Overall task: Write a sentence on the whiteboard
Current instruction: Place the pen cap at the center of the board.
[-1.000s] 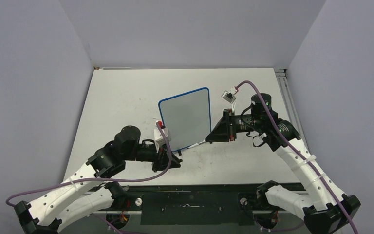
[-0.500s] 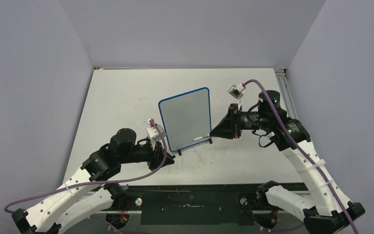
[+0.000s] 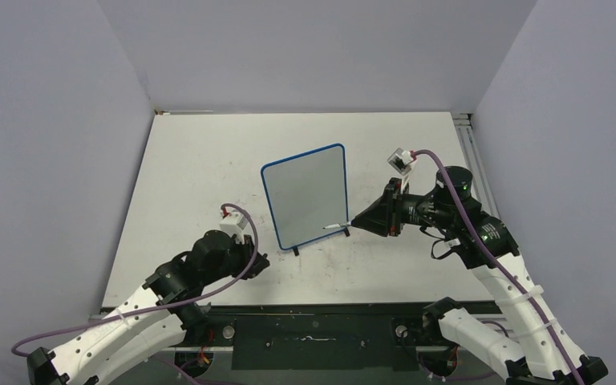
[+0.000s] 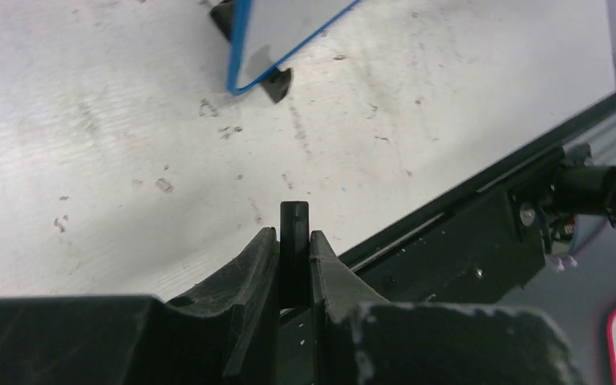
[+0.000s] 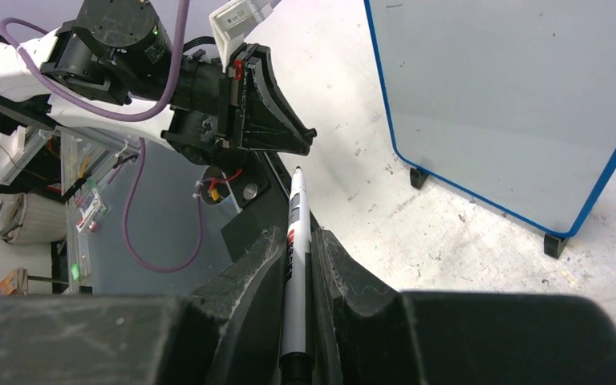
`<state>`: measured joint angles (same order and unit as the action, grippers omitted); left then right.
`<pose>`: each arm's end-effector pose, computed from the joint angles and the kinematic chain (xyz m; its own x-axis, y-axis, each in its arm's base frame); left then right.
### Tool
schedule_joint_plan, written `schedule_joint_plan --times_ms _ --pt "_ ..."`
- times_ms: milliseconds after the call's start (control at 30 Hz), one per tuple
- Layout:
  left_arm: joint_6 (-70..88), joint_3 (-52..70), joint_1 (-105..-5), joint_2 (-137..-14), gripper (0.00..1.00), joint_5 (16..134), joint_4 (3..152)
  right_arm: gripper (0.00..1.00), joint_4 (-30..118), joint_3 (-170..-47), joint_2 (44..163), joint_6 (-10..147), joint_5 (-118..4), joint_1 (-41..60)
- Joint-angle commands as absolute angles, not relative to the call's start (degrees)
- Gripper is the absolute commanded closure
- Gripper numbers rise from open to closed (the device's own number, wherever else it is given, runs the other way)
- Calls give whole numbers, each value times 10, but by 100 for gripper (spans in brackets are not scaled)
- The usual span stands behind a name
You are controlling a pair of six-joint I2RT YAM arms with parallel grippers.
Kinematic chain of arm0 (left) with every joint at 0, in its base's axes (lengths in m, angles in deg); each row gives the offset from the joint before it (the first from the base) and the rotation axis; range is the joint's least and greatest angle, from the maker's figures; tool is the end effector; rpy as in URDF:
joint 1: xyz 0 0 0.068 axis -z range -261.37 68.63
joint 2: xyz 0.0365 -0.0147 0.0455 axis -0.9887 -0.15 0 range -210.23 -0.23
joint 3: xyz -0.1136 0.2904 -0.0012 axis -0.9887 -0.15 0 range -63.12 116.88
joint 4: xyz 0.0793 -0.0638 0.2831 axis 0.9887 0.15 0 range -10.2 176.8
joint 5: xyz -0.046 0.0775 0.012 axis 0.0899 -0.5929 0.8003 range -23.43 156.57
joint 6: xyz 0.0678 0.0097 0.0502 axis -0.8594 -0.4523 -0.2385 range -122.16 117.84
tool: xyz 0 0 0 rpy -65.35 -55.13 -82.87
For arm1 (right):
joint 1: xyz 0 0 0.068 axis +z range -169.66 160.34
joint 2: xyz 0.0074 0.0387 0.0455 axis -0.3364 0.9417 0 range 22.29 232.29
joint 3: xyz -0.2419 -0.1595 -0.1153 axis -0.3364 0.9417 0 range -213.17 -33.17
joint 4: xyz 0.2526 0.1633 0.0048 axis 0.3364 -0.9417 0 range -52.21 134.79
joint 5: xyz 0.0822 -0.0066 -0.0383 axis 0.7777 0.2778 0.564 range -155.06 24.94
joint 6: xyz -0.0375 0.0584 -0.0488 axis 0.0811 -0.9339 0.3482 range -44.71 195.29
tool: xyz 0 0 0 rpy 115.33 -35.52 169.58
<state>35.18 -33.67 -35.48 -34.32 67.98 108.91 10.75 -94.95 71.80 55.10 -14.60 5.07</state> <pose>0.1256 -0.1321 0.2380 -0.7514 -0.0961 -0.6528 0.3476 0.7834 -0.5153 0.1601 0.1371 0.4194 -0.6325 -0.0494 -0.7729 -0.7443 0.3150 0.5889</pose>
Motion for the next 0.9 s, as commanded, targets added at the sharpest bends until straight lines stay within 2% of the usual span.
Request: schedule_joint_plan --times_ms 0,333,500,733,867 --pt "437 -362 -359 -327 100 576 1102 95 150 -931 692 546 -166 49" --pt "424 -373 -359 -443 97 501 1092 95 169 -913 684 537 -196 50" --pt "425 -398 -360 -464 88 493 1049 95 188 -894 675 525 -198 49" --pt "431 -417 -361 -495 85 480 1019 95 189 -889 678 526 -201 50" --pt "432 -421 -363 -504 74 478 1014 95 189 -883 676 528 -204 51"
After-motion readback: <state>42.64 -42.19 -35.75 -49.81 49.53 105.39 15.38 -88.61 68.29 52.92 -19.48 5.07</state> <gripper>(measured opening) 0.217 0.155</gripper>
